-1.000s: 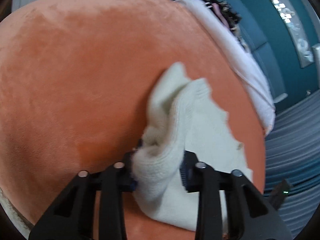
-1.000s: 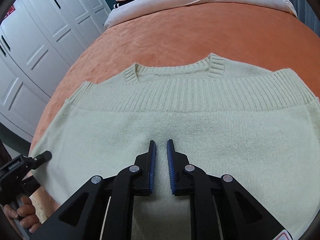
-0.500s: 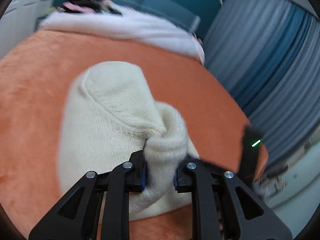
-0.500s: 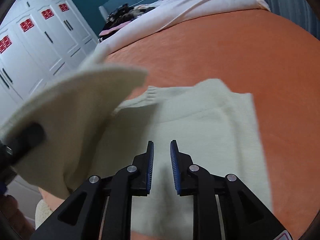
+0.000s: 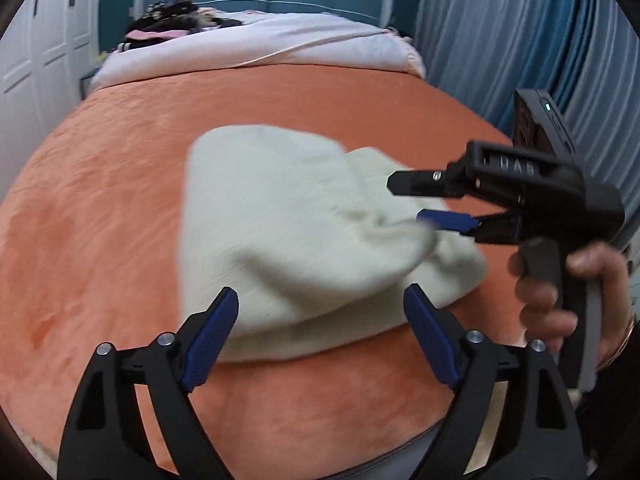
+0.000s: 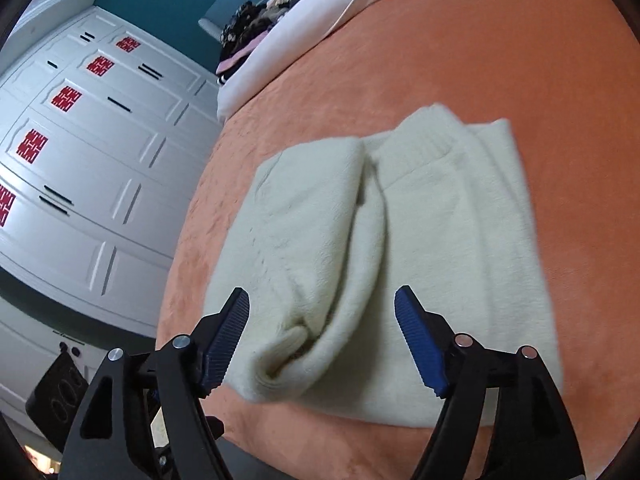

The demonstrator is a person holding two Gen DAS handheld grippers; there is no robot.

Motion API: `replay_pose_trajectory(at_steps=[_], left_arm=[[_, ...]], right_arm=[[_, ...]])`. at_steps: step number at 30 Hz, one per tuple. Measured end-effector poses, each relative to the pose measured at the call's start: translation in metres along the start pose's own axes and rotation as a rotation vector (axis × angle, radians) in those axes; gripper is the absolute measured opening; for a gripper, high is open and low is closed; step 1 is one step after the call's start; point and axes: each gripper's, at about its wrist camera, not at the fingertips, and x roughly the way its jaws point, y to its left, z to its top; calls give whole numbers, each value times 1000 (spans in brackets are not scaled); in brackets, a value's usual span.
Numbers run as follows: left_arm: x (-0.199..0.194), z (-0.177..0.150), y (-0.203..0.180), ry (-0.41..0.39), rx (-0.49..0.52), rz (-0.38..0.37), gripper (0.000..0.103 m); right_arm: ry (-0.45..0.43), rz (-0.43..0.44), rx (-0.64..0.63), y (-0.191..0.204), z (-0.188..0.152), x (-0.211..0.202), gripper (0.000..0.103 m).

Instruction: Fold small clothes

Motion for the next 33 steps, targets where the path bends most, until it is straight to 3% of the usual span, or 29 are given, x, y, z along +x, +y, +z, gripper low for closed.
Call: replay_pose_trajectory(at_steps=[5, 6, 7, 8, 10, 13, 15, 17, 18, 19, 23, 28, 32, 33], left_arm=[[18, -19, 36, 80, -62, 91, 83], [22, -19, 40, 78, -64, 96, 82], [21, -18, 43, 72, -71, 105, 74], [22, -16, 44, 72, -77, 89, 58], [24, -7, 48, 87, -121, 60, 41], [20, -6, 43, 82, -137, 0, 30], [28, -9, 34, 97, -114, 5, 28], [40, -17, 29, 131, -121, 7, 26], [44, -20, 27, 142, -131, 3, 25], [45, -22, 25, 146, -138, 9, 25], [41, -20, 24, 149, -142, 28, 25], [43, -18, 23, 149, -115, 47, 26], [44, -18, 24, 148, -139, 51, 26], [43, -18, 23, 149, -139, 54, 26]], right_arm=[[57, -65, -72, 35, 6, 33, 72], [40, -97, -106, 43, 10, 32, 50], [16, -109, -126, 48, 14, 24, 24], [-28, -64, -120, 51, 16, 10, 23], [-143, 5, -155, 64, 16, -33, 19], [-253, -48, -204, 58, 5, -74, 19], [-208, -143, -144, 16, -2, -63, 19], [-100, -224, -42, -37, -13, -31, 19], [-77, -222, -16, -53, -21, -20, 19], [-109, -189, -8, -58, -26, -22, 19], [-146, -153, -2, -48, -27, -40, 21], [-150, -216, 5, -44, -22, -42, 49], [-85, -136, 42, -44, -9, -14, 50], [-71, -124, 43, -42, -7, -9, 41]])
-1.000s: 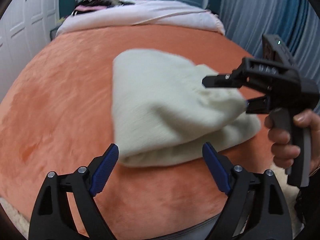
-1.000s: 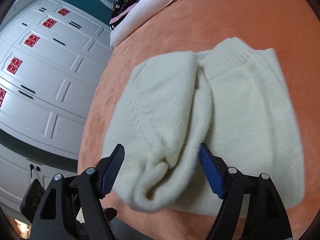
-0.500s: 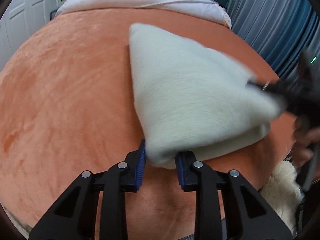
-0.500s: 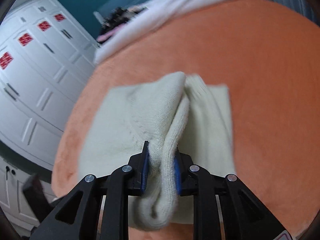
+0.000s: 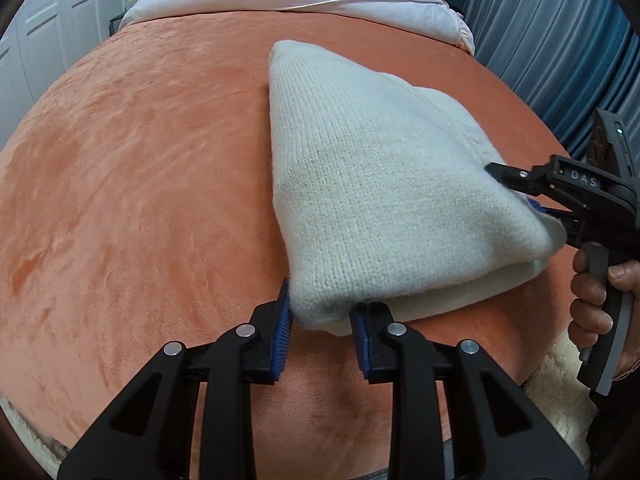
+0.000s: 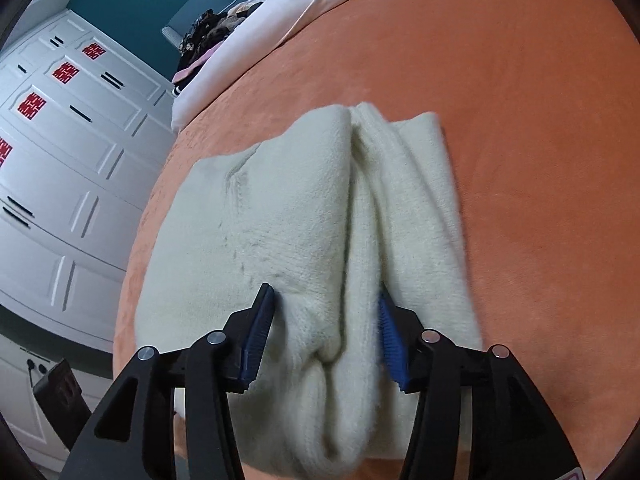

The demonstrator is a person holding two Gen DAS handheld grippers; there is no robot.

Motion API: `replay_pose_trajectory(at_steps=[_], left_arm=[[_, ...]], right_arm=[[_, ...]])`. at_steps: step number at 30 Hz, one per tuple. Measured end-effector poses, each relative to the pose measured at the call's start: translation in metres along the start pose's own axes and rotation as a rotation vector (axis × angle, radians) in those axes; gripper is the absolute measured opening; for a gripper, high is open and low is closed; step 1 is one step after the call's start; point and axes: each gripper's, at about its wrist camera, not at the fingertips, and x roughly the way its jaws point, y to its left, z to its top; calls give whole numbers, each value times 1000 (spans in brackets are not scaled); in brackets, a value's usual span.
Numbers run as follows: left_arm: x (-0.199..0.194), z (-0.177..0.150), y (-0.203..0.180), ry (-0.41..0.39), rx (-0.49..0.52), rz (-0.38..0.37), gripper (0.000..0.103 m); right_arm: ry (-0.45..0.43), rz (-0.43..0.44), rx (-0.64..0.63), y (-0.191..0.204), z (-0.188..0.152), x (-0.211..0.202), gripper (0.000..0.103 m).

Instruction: Fold small clothes

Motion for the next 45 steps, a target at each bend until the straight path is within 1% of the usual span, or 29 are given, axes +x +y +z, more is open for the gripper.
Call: replay_pose_trajectory(at_steps=[1, 2, 5, 7, 8, 9, 11, 12, 14, 15, 16, 19, 20, 22, 24, 26, 28, 30, 31, 32, 33, 34, 35, 37, 38, 39, 41, 43, 45], left_arm=[[-1, 1, -1, 2, 1, 4, 26], [-2, 1, -3, 5, 1, 7, 26], [-6, 5, -2, 5, -7, -5, 25], [-7, 5, -6, 6, -1, -30, 26], [-6, 5, -9, 7, 11, -26, 26], [-3, 4, -14, 10, 22, -22, 26], [6, 2, -18, 35, 16, -22, 26], [10, 1, -19, 50, 6, -25, 26], [8, 1, -21, 58, 10, -7, 26], [1, 2, -23, 50, 21, -4, 26], [-11, 3, -24, 31, 33, -10, 26], [-52, 10, -21, -7, 48, -67, 28], [-66, 15, -19, -28, 38, -85, 34], [-85, 31, -19, -84, 24, -91, 39], [-89, 54, -23, -135, 8, -103, 40], [-74, 76, -30, -160, -1, -71, 40], [-46, 90, -38, -129, -6, -50, 40], [-11, 90, -43, -38, 0, -28, 40], [3, 85, -41, -15, 1, -11, 43], [9, 79, -42, -20, 9, 13, 48], [9, 75, -43, -34, 22, 25, 49], [6, 73, -45, -49, 32, 41, 51], [5, 72, -45, -44, 31, 39, 51], [3, 73, -41, -28, 12, 20, 52], [4, 73, -37, -20, 0, 10, 55], [4, 73, -33, -16, -14, 3, 57], [9, 70, -31, -4, -30, -11, 60], [7, 69, -35, -6, -26, 3, 59], [-2, 68, -37, -4, -20, -5, 59]], right_arm=[[-6, 2, -12, 5, 3, 1, 26], [-40, 5, -35, 12, 6, -8, 24], [-190, 84, -73, 28, 16, -56, 20], [-245, 35, -105, 26, 15, -75, 20], [-236, -12, -104, 16, 14, -74, 20], [-199, -62, -86, 2, 13, -64, 20], [-65, -151, -46, -31, 6, -26, 21], [-59, -137, -44, -38, 1, -20, 23], [-82, -124, -42, -33, 3, -34, 25], [-99, -144, -47, -28, 5, -44, 28], [-123, -172, -64, -24, 6, -55, 32], [-214, -304, -152, -3, 6, -92, 33], [-233, -312, -175, 6, 6, -100, 33], [-251, -259, -208, 16, 6, -115, 31], [-245, -211, -259, 34, 10, -114, 30], [-207, -202, -296, 46, 12, -99, 29], [-132, -249, -314, 50, 8, -74, 29], [-40, -324, -311, 41, -12, -48, 28], [10, -344, -303, 28, -21, -33, 27], [15, -340, -310, 26, -26, -28, 25], [-9, -343, -331, 28, -30, -32, 25], [3, -350, -334, 31, -28, -37, 25], [1, -345, -315, 34, -24, -47, 24], [-41, -281, -284, 36, -20, -61, 25], [-32, -277, -264, 31, -20, -62, 25], [-8, -302, -247, 21, -22, -56, 25], [40, -313, -240, 11, -30, -37, 22], [25, -309, -232, 18, -29, -50, 22], [-29, -268, -216, 29, -20, -71, 23]])
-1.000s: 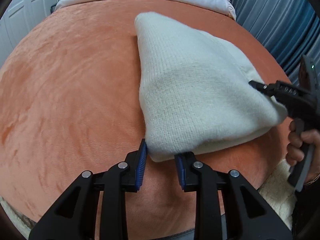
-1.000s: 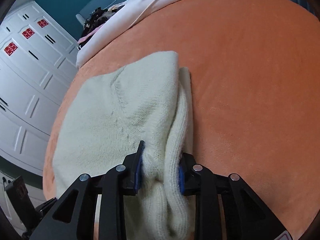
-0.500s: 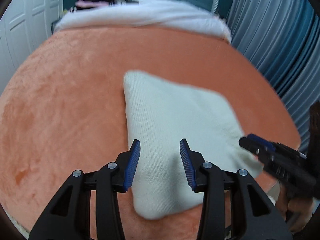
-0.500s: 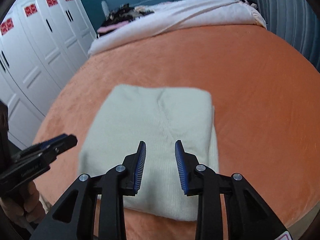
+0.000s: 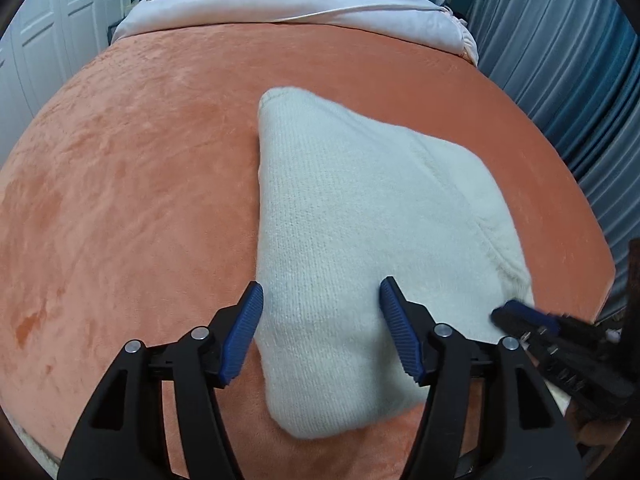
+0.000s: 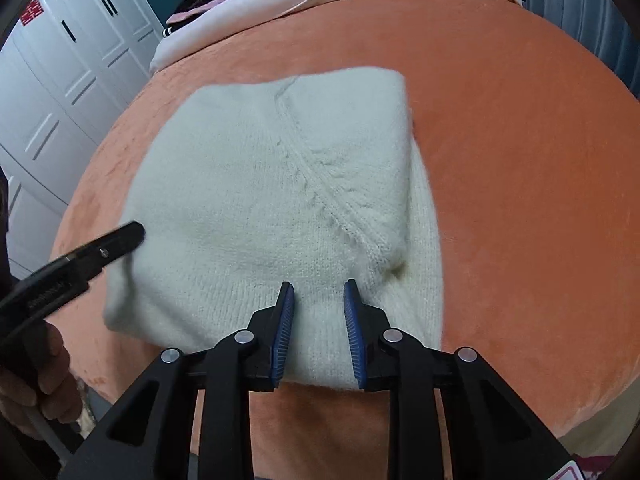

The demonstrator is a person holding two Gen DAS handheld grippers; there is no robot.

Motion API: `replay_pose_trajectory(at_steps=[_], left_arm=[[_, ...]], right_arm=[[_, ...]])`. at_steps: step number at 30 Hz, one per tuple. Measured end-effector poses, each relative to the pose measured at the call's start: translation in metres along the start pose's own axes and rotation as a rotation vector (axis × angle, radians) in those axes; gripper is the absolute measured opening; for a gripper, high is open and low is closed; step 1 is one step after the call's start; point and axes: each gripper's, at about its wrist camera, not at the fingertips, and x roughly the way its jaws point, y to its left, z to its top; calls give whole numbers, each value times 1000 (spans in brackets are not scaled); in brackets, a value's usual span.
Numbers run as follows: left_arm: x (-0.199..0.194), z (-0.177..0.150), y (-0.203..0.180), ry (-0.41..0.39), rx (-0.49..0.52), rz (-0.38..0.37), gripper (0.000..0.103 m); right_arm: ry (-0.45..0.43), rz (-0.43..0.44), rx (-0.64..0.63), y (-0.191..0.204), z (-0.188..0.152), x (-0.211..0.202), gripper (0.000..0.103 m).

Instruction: Fold small clothes

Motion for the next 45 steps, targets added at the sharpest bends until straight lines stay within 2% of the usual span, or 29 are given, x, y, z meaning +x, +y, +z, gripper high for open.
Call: replay_pose_trajectory(at_steps=[2, 3, 4, 5, 6, 7, 9, 10, 12, 14, 16, 17, 18, 19, 20, 22, 23, 26, 29, 32, 34, 36, 38, 39, 40, 42, 45], left_arm=[[-10, 1, 4, 0, -46, -51, 60], [-13, 4, 6, -3, -64, -66, 63], [-13, 8, 9, -9, -81, -65, 73], [-11, 13, 12, -16, -103, -54, 81], [-8, 18, 17, -24, -129, -52, 83], [-2, 22, 20, -21, -148, -69, 88], [17, 28, 30, 30, -197, -97, 88], [27, 30, 36, 54, -219, -128, 90], [49, 30, 46, 101, -278, -174, 93], [70, 26, 56, 130, -347, -274, 96], [85, 24, 64, 165, -414, -375, 92], [86, 24, 66, 165, -428, -385, 87], [84, 26, 65, 159, -415, -377, 84], [79, 28, 63, 147, -386, -367, 76], [73, 30, 60, 132, -360, -361, 68], [55, 36, 59, 91, -325, -362, 58], [44, 41, 61, 72, -315, -360, 57], [6, 57, 73, 2, -291, -341, 57], [-34, 68, 92, -87, -255, -314, 57], [-53, 72, 110, -146, -230, -268, 58], [-42, 71, 121, -147, -229, -234, 59], [-13, 63, 139, -116, -241, -204, 61], [19, 50, 158, -46, -267, -116, 61], [25, 41, 164, -44, -274, -108, 63], [15, 38, 168, -87, -283, -150, 65], [-5, 32, 173, -112, -288, -148, 65], [-39, 18, 167, -136, -240, -145, 72]], right_arm=[[-46, 26, 19, -7, 14, -12, 30], [-61, 15, 33, -12, 21, -13, 39], [-72, -9, 48, -18, 29, -11, 51], [-63, -33, 60, -26, 37, -4, 55], [-33, -49, 75, -31, 42, 6, 60], [7, -54, 91, -37, 48, 19, 61], [72, -48, 124, -54, 50, 47, 62], [89, -20, 141, -58, 48, 57, 67], [105, 81, 206, -66, 44, 75, 70], [109, 149, 263, -71, 40, 88, 73], [106, 178, 291, -72, 37, 94, 67], [104, 192, 293, -68, 37, 93, 61], [97, 186, 285, -65, 38, 89, 52], [83, 170, 260, -59, 40, 82, 42], [62, 157, 233, -44, 41, 76, 39], [1, 170, 177, -23, 47, 56, 35], [-33, 183, 147, -10, 50, 45, 35], [-106, 215, 78, 26, 56, 21, 35], [-155, 301, 63, 53, 64, 19, 35], [-152, 362, 69, 72, 72, 41, 35], [-121, 381, 96, 75, 73, 68, 35], [-47, 356, 138, 72, 68, 107, 36], [49, 248, 163, 71, 58, 137, 38], [27, 269, 172, 70, 53, 136, 42], [2, 286, 180, 69, 49, 127, 42], [-32, 259, 160, 71, 44, 103, 45], [-70, 238, 110, 74, 28, 70, 45]])
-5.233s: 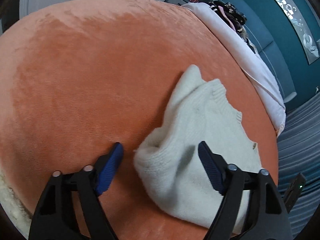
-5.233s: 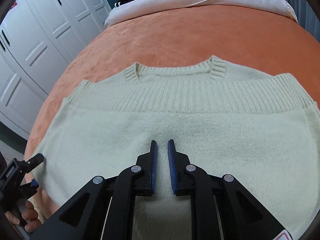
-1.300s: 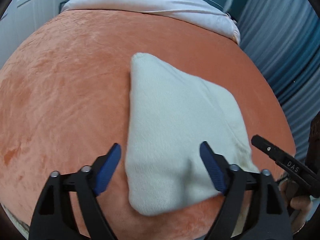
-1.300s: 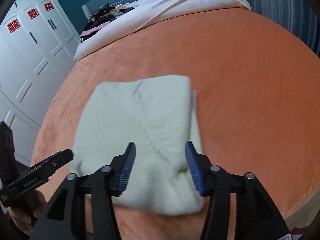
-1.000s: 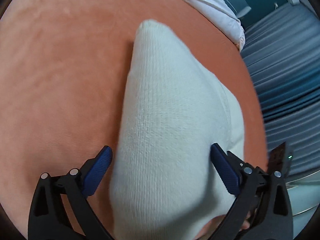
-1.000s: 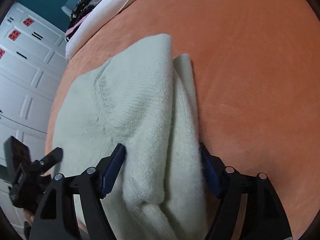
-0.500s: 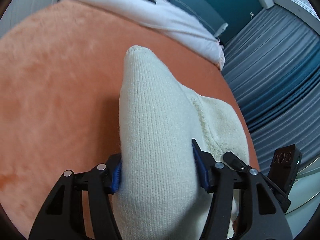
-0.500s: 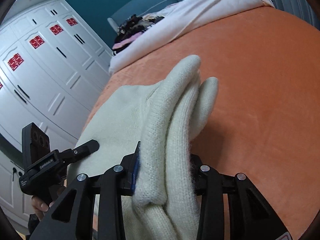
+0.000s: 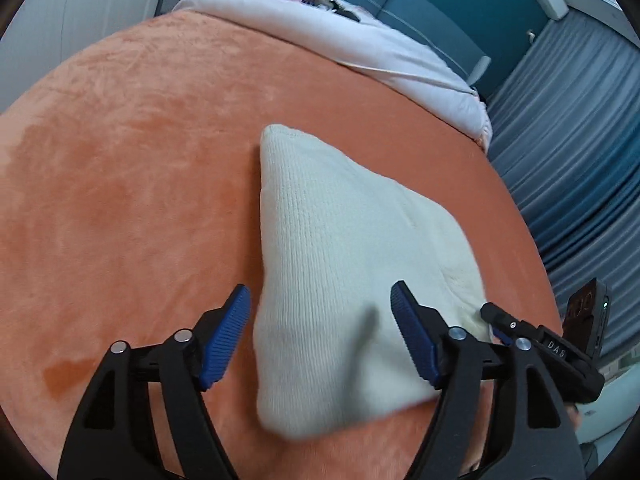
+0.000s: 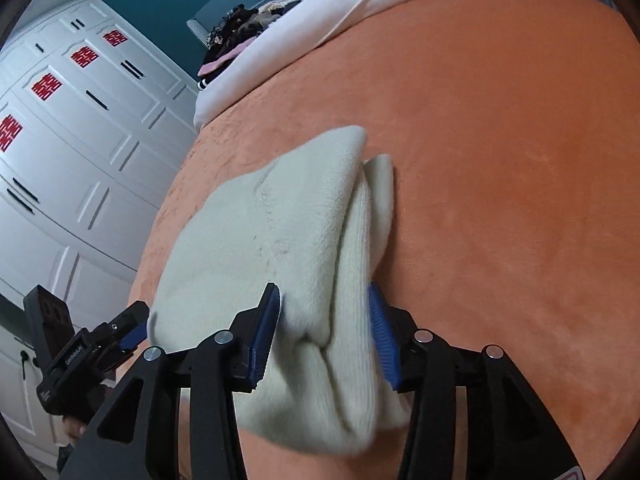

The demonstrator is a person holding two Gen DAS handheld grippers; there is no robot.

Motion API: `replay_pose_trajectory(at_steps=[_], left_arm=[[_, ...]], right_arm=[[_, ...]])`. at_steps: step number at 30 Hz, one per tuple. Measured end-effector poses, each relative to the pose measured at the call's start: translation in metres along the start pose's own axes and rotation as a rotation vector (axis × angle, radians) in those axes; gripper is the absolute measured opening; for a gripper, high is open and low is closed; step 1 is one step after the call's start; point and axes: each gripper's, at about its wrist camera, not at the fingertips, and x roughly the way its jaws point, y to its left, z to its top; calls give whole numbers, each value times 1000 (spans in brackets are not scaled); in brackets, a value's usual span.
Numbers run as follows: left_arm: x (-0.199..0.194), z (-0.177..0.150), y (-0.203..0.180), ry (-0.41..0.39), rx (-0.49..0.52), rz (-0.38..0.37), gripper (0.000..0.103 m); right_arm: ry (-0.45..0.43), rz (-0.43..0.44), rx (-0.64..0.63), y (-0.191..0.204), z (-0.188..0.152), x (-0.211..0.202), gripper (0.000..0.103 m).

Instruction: Fold small clothes

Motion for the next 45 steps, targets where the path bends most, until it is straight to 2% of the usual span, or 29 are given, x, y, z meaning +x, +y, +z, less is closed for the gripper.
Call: replay_pose_trajectory(at_steps=[4, 7, 9, 10, 11, 13, 14, 16, 17, 20, 21, 23, 25, 28, 30, 33, 34, 36, 39, 40, 41, 43, 45], left_arm=[[-17, -32, -14, 50, 138, 52, 75], [-4, -55, -19, 108, 209, 87, 75], [9, -62, -14, 122, 210, 114, 70], [12, -62, -11, 127, 198, 123, 60], [14, -61, -8, 133, 181, 137, 46], [14, -52, 2, 143, 134, 145, 31], [10, -48, 7, 141, 107, 123, 30], [5, -44, 10, 136, 113, 133, 31], [7, -46, 10, 144, 129, 141, 31], [21, -58, 17, 186, 126, 168, 32], [23, -62, 20, 191, 108, 172, 32], [19, -64, 20, 183, 89, 174, 33], [8, -63, 9, 182, 115, 196, 33], [-23, -54, -8, 134, 142, 182, 33], [-44, -43, -19, 75, 142, 150, 38], [-54, -16, -39, 2, 151, 123, 43], [-49, -6, -46, -9, 162, 127, 43], [-29, 7, -58, -15, 184, 174, 43], [22, 14, -61, 61, 204, 255, 43], [37, 14, -56, 93, 191, 277, 45], [46, 13, -52, 91, 185, 290, 50], [52, 10, -51, 69, 210, 312, 59], [52, 11, -49, 77, 191, 303, 59]], right_arm=[[19, 0, 3, -2, -24, -22, 45], [55, -11, 36, -20, -44, -22, 45], [73, -1, 59, -26, -48, -18, 42], [67, 16, 58, -24, -46, -17, 26], [55, 33, 52, -20, -44, -20, 17], [5, 53, 23, -9, -38, -32, 14], [-22, 63, 3, -3, -34, -41, 14], [-40, 64, -22, -3, -36, -49, 13], [-19, 45, -18, -8, -40, -44, 13], [108, -79, 2, -31, -62, 3, 13], [125, -68, 25, -37, -67, 13, 13], [104, -29, 83, -41, -68, 6, 14], [91, -34, 71, -34, -61, -5, 18], [50, -93, -7, -12, -48, -30, 25], [-12, -156, -63, 5, -39, -49, 25], [-54, -173, -127, 28, -16, -59, 25], [-58, -170, -151, 37, -6, -56, 18], [-60, -186, -197, 48, 7, -44, 13], [8, -226, -222, 46, 13, -7, 11], [38, -255, -226, 40, 13, 5, 9], [65, -295, -239, 32, 11, 22, 8], [52, -312, -258, 25, 7, 33, 6], [61, -292, -223, 22, 14, 30, 6]])
